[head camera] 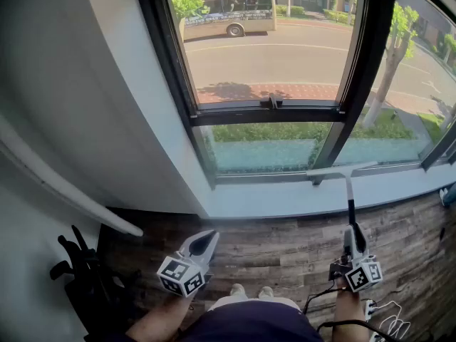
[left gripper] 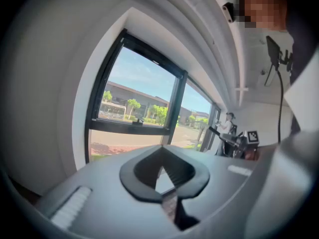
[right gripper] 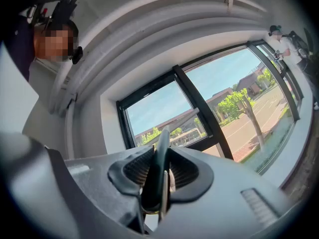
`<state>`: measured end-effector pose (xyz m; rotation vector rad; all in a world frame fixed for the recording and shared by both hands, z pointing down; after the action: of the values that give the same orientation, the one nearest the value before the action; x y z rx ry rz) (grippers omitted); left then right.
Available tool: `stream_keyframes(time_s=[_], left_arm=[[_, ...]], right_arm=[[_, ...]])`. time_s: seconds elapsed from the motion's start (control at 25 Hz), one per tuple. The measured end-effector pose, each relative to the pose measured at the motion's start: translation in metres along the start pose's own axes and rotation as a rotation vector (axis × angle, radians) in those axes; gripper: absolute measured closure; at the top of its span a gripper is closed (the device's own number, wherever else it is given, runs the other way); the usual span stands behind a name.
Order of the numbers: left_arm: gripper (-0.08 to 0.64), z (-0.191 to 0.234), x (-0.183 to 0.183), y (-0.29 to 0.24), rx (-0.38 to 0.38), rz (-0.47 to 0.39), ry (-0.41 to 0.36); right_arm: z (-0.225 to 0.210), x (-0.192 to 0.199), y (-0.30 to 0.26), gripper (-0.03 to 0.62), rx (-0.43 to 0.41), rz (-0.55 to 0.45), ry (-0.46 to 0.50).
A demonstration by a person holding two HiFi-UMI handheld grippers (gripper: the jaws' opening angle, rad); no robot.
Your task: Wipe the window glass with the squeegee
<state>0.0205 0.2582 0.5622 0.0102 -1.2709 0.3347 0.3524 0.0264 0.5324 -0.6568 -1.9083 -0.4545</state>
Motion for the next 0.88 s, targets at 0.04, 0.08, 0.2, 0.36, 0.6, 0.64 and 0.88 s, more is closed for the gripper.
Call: stream_keyframes(time_s=[0.04, 0.08, 0.2, 0.36, 0.6, 0.64, 0.88], left_arm=[[0.555, -0.001, 0.000, -0.002, 0.000, -0.003, 0.008], [0.555, -0.002, 0.000, -0.005, 0.000, -0.006, 0.015], [0.555, -0.007, 0.002, -0.013, -0.003, -0.004, 0.022], [0.555, -0.014, 0.001, -0.025, -0.012, 0.011, -0.001], [0.555, -0.021, -0.009, -0.050, -0.025, -0.001, -0.032], [0.555, -0.020, -0.010, -0.054, -0.032, 0.005, -0.042], [0.555, 0.001, -0.033, -0.078, -0.025, 0.007, -0.050]], right_arm=[[-0.003, 0.001, -0.001, 0.491, 0.001, 0.004, 0.001], [-0.007, 0.002, -0.001, 0.491, 0.001, 0.008, 0.002], [-0.016, 0.000, -0.003, 0.491, 0.000, 0.007, 0.010], [-0.024, -0.004, -0.007, 0.491, -0.017, 0.007, 0.017], [-0.039, -0.016, -0.015, 0.489, -0.054, -0.040, 0.055], [-0.041, -0.017, -0.016, 0.489, -0.062, -0.047, 0.064], [-0.057, -0.015, -0.046, 0.489, -0.019, -0.051, 0.023]])
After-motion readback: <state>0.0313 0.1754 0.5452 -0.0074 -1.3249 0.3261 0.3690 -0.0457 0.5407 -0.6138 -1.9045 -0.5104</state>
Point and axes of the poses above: the fingertips, and each gripper's own axes: y backward along the fingers, z to its left, x out of its underside, the point moved 1 cm from there along y, backward along the fingers, and after that the axes turned 12 degrees about x, right-handed, at the moved point
